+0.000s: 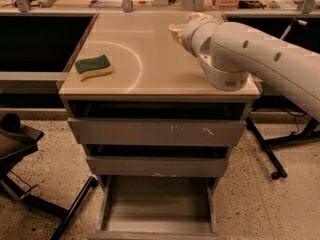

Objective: Pick redbull can from bottom drawer and place on counter

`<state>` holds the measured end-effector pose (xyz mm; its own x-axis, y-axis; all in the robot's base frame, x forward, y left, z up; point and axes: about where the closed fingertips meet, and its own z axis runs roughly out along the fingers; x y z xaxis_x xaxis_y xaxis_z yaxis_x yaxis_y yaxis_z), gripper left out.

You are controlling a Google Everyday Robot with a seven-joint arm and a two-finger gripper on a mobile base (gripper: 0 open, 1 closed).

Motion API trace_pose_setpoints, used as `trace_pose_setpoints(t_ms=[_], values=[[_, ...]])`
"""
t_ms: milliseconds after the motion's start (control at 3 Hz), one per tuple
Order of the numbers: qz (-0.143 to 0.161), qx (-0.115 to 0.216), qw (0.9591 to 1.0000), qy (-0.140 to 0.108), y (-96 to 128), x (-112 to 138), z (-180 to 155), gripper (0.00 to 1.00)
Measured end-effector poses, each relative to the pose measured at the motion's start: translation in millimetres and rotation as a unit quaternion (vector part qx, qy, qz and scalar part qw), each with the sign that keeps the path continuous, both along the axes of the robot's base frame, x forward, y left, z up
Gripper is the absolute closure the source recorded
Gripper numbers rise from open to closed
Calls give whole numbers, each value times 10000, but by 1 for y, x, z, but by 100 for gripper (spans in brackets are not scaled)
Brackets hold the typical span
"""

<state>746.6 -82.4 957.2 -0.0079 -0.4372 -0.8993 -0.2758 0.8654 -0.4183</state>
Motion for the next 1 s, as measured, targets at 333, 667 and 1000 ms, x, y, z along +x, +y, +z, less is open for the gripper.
trace_pose_setpoints(t_ms=[333, 667, 1000], values=[[224, -2, 9995, 244, 10, 29, -34, 100], [436, 41, 9971, 625, 14, 25, -73, 100], [585, 178, 9936, 949, 16, 18, -104, 100]])
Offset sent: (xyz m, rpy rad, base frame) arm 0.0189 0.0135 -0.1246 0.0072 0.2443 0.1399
